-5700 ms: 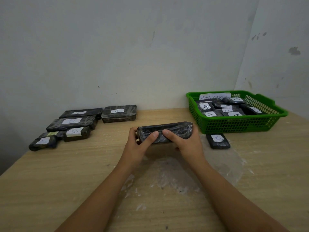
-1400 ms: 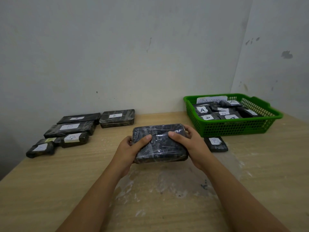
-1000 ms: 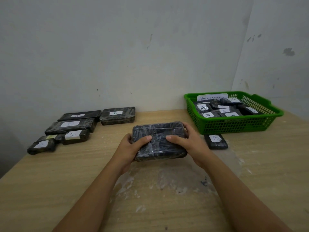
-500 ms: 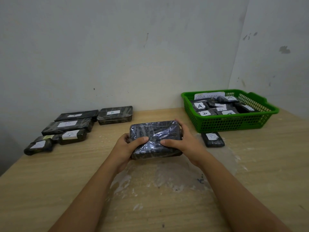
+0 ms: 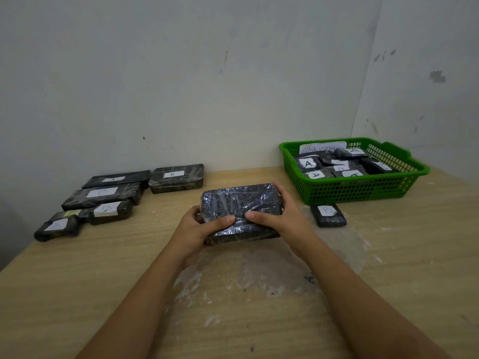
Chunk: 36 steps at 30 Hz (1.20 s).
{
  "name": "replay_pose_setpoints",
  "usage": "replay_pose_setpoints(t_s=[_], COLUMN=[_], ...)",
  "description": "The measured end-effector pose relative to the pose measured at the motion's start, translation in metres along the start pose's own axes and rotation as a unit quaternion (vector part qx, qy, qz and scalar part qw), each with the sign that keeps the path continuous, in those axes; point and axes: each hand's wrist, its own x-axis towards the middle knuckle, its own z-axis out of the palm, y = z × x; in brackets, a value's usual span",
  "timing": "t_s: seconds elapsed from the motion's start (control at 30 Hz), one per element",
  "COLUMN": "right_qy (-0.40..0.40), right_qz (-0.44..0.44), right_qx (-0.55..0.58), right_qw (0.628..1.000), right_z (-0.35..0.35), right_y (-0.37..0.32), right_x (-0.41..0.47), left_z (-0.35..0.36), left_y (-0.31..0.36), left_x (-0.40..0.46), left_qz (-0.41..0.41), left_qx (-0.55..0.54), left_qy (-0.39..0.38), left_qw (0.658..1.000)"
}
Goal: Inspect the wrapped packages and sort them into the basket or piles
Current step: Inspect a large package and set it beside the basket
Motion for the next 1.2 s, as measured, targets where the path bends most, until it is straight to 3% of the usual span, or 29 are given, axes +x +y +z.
replay_pose_setpoints(t_s=[0.53,0.9,1.2], right_qy=[0.033,0.079,0.094], right_qz=[-0.001,0.003,-0.005], right_qx=[-0.038,-0.069,-0.033], right_qw=[0.999,0.995,0.995], right_z=[0.004,0.007,0.009], right_y=[0.004,0.007,0.000], right_x=[0.001,0.002,0.001], left_z=[0.017,0.019,0.021], left_y=[0.008,-0.006,-0.007], left_x=[-0.010,-0.007,-0.006], left_qz=[-0.020,0.063,0.071], left_qx=[-0.023,0.083,0.072], left_qy=[0.044,0.072,0.056], left_qw=[0.999,0.992,0.993])
